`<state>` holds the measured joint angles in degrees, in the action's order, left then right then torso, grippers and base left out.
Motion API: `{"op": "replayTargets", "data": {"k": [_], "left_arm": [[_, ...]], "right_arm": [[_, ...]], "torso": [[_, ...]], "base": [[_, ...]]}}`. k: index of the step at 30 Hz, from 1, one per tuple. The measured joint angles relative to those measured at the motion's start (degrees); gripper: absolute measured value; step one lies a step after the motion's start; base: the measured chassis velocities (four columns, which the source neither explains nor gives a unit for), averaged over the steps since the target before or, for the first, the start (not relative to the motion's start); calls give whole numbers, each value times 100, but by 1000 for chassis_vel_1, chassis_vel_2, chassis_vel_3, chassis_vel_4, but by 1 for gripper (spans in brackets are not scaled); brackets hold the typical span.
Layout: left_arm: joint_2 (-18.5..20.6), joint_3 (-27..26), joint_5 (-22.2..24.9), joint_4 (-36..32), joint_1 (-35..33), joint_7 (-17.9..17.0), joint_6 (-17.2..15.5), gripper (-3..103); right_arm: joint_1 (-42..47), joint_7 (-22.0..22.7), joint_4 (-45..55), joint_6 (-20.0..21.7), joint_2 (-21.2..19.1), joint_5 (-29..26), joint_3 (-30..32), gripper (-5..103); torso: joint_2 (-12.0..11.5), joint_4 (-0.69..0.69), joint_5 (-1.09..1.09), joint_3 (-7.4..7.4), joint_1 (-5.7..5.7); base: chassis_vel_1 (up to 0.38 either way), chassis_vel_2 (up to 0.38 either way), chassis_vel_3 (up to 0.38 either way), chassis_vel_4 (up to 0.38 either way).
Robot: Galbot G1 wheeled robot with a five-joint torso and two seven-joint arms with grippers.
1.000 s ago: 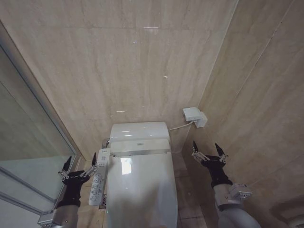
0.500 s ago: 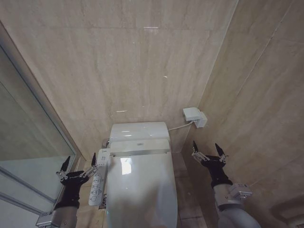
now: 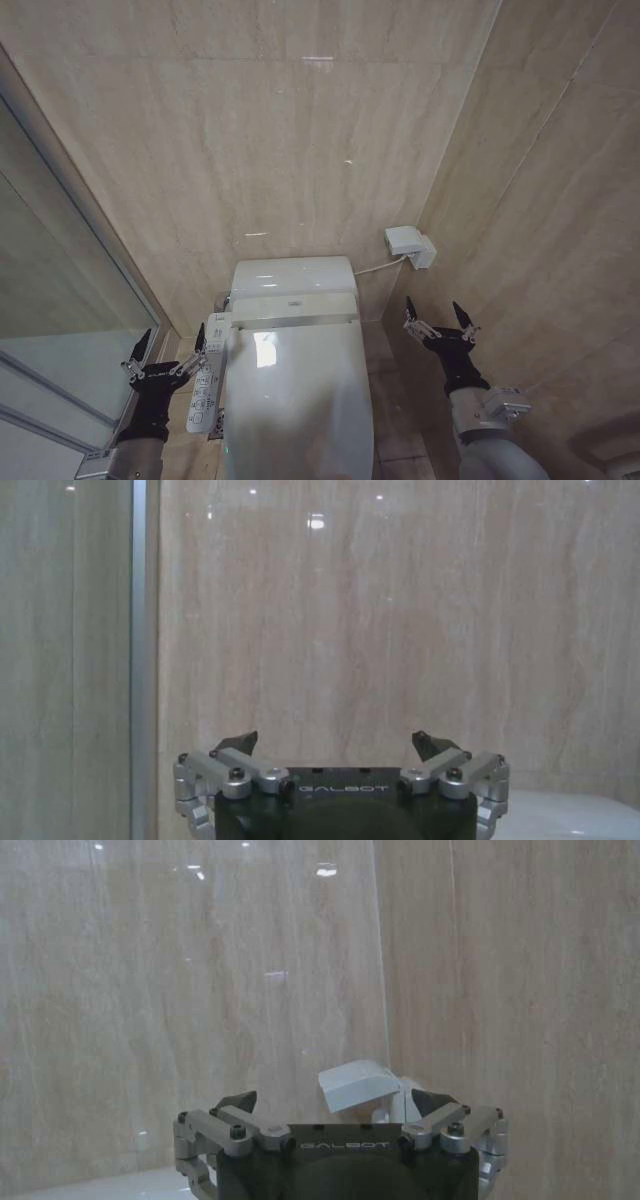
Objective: Open the toilet lid, clean the toilet bowl with a toilet brush, close the toilet lid, and flush.
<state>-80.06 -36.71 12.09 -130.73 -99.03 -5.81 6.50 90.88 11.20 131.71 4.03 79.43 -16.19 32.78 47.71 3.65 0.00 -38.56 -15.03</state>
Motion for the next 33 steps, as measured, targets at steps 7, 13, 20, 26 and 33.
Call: {"op": "replayTargets", "data": {"k": [7,13,20,26,33], "left_arm": [[-46,5,-146,84,34,74,48,100],[-47,7,-148,86,36,75,49,100],[-47,10,-148,89,36,76,49,100],[-47,11,-148,92,36,76,49,100],[-46,11,-148,92,36,74,49,100]], "right_arm": [[0,0,0,0,0,0,0,100],[0,0,0,0,0,0,0,100],[0,0,0,0,0,0,0,100],[0,0,0,0,0,0,0,100],[0,0,0,0,0,0,0,100]], "torso": [[0,0,0,0,0],[0,0,0,0,0],[0,0,0,0,0],[0,0,0,0,0],[0,0,0,0,0]], "base": [[0,0,0,0],[0,0,0,0],[0,0,0,0],[0,0,0,0],[0,0,0,0]]}}
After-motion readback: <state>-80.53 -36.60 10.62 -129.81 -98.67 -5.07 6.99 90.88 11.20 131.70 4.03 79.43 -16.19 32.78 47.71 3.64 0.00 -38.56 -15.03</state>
